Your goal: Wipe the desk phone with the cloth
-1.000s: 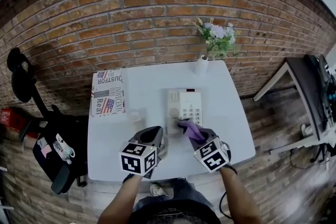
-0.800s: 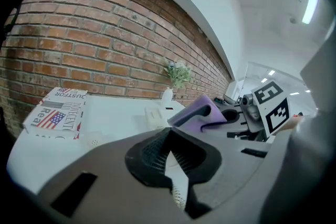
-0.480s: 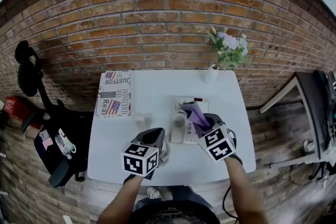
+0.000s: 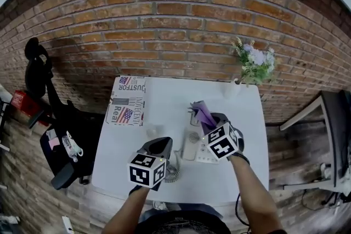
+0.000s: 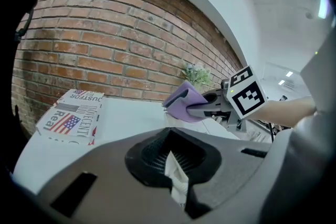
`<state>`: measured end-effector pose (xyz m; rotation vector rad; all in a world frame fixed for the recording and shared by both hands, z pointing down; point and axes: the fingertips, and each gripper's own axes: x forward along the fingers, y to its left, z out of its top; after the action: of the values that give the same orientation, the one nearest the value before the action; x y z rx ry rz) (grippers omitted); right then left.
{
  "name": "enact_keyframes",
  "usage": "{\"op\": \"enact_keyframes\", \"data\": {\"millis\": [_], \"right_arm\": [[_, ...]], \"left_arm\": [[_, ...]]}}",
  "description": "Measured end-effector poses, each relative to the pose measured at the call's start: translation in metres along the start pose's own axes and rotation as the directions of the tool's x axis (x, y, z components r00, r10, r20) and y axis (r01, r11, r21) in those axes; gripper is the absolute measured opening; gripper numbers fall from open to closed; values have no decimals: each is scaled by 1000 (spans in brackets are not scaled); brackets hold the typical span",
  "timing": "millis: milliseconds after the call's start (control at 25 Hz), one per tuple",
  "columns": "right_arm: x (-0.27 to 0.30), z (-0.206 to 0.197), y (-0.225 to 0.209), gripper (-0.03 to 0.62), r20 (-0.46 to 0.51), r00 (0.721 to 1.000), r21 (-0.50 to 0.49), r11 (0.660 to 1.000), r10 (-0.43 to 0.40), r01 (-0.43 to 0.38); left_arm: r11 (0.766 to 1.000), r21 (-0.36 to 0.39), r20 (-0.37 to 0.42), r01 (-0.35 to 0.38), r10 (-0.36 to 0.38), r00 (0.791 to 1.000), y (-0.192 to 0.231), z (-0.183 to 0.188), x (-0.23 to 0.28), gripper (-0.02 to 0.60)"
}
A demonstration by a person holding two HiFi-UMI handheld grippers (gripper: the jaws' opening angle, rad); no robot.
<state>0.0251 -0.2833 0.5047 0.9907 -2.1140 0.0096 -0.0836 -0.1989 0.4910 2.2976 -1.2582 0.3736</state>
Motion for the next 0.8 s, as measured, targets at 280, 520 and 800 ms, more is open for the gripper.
{"op": "enact_keyframes", "data": {"millis": [280,520,800], "right_arm": [[21,-18,31,46,-39,997,9,998,68,-68],[13,-32,51,45,-55,996,30,997,72,-70],[-1,-47,80,46,-74,994,54,996,78,-74]], "left_arm": [[1000,-6,-10,-2,2,1000,3,-5,2,5],[1000,1,-14,14,-14,1000,0,-11,-7,5],[999,3,-15,35,-35,999,-2,-21,-22,5]]}}
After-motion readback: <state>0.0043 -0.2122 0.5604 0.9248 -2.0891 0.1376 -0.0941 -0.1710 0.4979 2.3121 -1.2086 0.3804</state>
